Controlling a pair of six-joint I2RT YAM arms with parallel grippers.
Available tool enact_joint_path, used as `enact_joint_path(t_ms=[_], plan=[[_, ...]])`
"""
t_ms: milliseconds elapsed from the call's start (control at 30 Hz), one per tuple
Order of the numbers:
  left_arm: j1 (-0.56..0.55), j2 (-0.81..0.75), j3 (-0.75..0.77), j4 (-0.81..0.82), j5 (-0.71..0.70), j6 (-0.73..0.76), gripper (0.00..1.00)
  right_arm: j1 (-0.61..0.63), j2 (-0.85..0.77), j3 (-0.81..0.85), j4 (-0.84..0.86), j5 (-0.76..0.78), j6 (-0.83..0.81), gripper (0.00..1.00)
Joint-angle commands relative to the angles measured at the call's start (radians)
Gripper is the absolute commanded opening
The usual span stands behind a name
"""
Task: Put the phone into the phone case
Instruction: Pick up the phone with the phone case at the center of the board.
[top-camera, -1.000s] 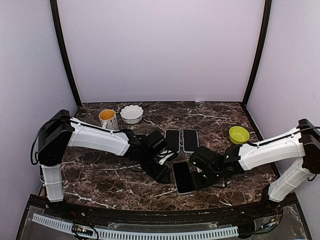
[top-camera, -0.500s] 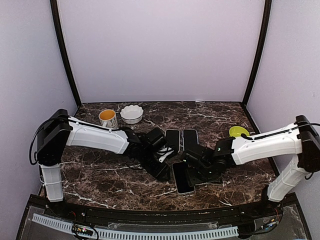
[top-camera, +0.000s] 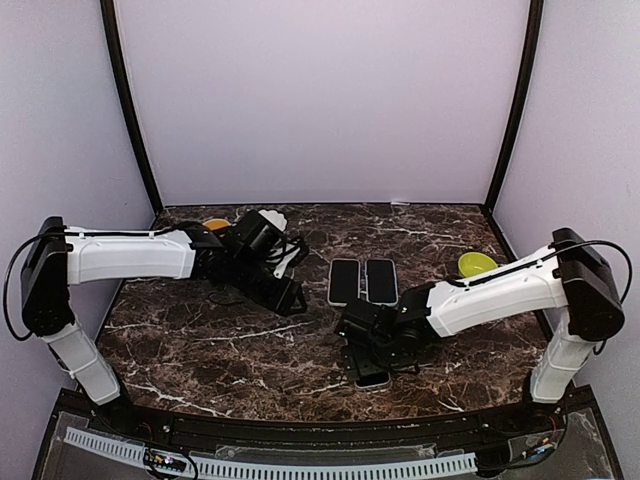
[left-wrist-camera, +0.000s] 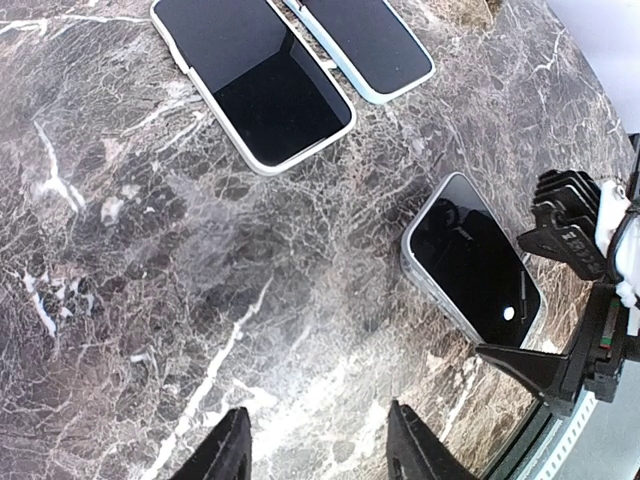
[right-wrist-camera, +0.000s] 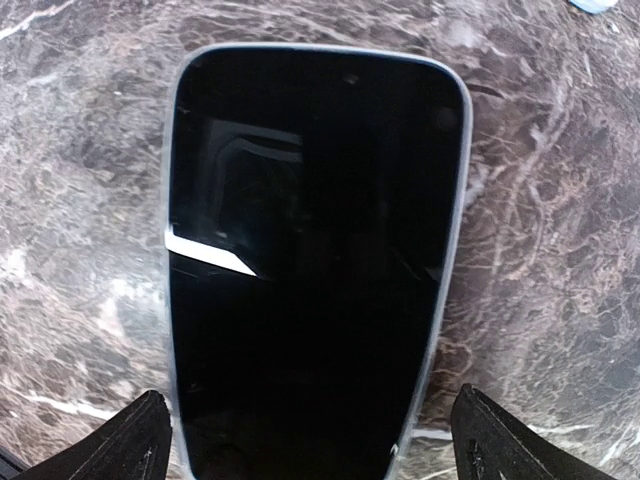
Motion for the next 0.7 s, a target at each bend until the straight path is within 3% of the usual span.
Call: enact_joint_path(t_ms=[0, 200, 367, 433, 567, 667], plan=[[-0.006, -0.031, -0.036, -0.011, -0.024, 0.009, 0.46, 0.023, 0.05, 0.047, -0.034, 0.022, 0.024, 0.98], [-0.007, -0.035, -0.046, -0.007, -0.022, 0.007, 0.46, 0.041, 0.095, 0.093, -0.08, 0.042, 0.028, 0.96], [-0.006, -0.046, -0.053, -0.008, -0.034, 0.012, 0.46, 0.043, 0.114, 0.081, -0.089, 0.044, 0.04, 0.88], [-0.007, -0.052, -0.056, -0.008, -0.037, 0.012, 0.46, 0.043, 0.118, 0.082, -0.09, 0.044, 0.039, 0.81], [-0.007, -0.063, -0.06, 0.0, -0.037, 0.008, 0.46, 0.049, 0.088, 0.094, -0.072, 0.075, 0.027, 0.5], [-0.007, -0.079, -0.065, 0.021, -0.032, -0.001, 0.46, 0.053, 0.035, 0.092, -0.015, 0.097, -0.004, 0.38]])
